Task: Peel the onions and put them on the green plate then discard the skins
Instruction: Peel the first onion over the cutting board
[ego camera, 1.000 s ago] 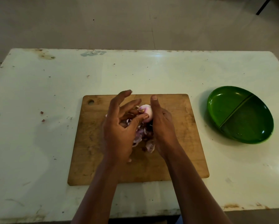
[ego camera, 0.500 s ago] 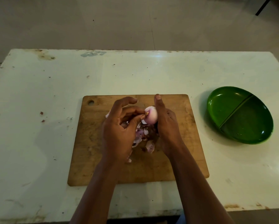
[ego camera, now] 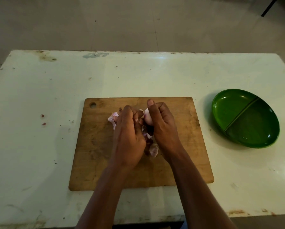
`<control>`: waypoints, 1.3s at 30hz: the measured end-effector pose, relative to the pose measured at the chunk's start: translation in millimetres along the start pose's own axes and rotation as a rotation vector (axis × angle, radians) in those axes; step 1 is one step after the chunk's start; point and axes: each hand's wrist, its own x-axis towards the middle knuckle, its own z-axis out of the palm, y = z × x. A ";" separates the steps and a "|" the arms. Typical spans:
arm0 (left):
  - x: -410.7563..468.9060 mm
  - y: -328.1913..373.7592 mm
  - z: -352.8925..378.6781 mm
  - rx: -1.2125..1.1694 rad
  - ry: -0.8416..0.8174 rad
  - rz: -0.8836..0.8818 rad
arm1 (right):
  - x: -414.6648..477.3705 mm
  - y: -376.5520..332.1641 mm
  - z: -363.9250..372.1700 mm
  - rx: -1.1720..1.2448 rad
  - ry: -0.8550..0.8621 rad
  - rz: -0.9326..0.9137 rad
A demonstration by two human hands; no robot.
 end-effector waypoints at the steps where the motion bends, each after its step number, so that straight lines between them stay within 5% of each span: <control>1: 0.0 1.5 -0.7 -0.013 0.007 -0.036 | 0.2 0.7 -0.1 0.000 -0.011 -0.007; 11: 6.5 14.1 -6.9 -0.304 0.157 -0.278 | 3.4 -0.3 -11.9 0.298 -0.063 0.037; 18: 9.4 11.4 -7.5 -0.290 0.213 -0.251 | 4.0 -6.7 -12.7 0.515 -0.104 0.086; 39: 7.3 10.9 -9.8 -0.164 0.145 -0.269 | 1.6 -4.9 -12.4 0.469 -0.263 0.056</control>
